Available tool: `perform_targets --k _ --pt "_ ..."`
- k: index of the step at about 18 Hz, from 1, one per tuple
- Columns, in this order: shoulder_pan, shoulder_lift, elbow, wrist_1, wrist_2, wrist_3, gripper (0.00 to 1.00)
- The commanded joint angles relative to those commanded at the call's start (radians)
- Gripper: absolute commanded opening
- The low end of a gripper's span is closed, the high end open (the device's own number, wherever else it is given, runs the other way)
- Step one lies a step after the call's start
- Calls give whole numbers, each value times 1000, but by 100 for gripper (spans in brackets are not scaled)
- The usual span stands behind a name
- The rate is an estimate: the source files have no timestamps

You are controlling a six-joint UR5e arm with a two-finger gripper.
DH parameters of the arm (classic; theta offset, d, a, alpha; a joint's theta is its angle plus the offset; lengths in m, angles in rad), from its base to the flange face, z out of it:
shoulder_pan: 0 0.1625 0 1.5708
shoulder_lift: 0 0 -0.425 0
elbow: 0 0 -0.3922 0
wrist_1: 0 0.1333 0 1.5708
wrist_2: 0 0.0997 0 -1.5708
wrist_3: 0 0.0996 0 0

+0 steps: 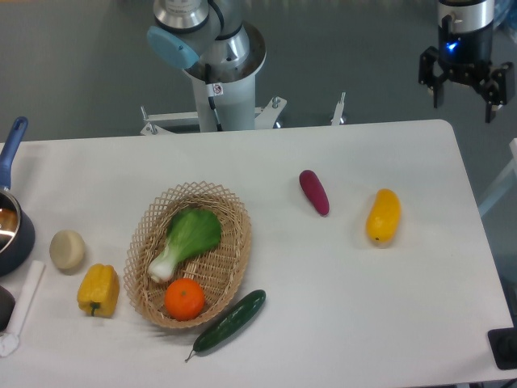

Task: Pick up the mango from the table
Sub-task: 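Move the open gripper down toward the yellow mango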

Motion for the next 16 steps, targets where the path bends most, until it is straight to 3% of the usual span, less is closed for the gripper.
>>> perform_targets --k 4,10,16 --pt "0 3 -5 2 3 2 100" --pt "3 29 -86 2 11 -9 100" --pt "-9 31 -120 -2 11 -302 100"
